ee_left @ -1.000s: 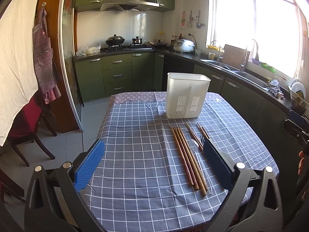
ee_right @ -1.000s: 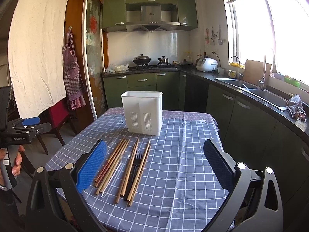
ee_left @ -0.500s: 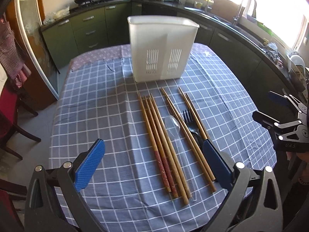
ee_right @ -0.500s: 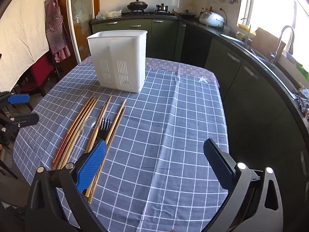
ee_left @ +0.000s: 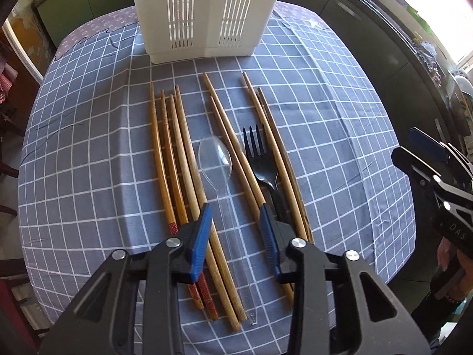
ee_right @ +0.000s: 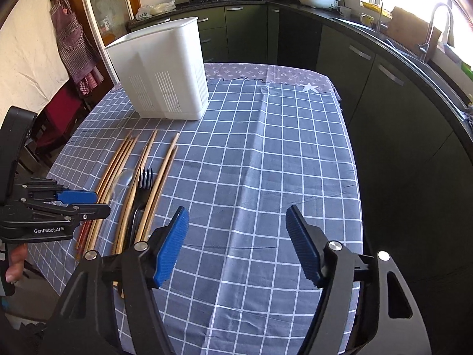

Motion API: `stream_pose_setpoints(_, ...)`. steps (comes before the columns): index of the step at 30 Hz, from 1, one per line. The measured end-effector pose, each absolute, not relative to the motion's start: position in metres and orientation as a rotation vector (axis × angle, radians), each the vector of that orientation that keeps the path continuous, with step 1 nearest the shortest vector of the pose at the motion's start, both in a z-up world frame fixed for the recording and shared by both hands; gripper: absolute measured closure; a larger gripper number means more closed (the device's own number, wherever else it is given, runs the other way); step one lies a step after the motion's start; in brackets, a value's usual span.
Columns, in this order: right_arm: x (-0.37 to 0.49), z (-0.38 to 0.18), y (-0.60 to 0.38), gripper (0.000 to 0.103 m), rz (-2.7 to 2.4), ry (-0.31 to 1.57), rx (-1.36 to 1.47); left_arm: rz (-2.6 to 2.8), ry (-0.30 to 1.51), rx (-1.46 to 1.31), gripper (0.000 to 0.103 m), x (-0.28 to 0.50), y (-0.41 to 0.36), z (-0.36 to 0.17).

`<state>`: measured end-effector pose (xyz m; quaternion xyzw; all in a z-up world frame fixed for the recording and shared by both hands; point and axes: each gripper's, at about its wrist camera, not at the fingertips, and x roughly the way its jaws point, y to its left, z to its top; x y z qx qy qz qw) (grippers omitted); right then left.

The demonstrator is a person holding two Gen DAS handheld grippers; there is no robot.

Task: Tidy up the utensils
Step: 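Lower the left tool onto the clear plastic spoon and close on it, then close the right tool on the black fork while the left tool lifts the spoon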

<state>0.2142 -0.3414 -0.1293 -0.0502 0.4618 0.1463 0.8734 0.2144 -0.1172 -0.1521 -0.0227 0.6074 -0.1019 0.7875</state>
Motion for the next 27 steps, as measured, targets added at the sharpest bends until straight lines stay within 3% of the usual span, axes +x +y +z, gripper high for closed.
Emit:
stream_pose_setpoints(22, 0.214, -0.135, -0.335, 0.039, 0.332, 0.972, -0.116, -0.146, 1.315, 0.012, 0.094, 0.246, -0.141, -0.175)
stream_pose_setpoints(27, 0.217, -0.135, -0.324, 0.051, 0.373, 1.01, -0.103, -0.164, 1.22, 0.007, 0.095, 0.243, -0.137, -0.149)
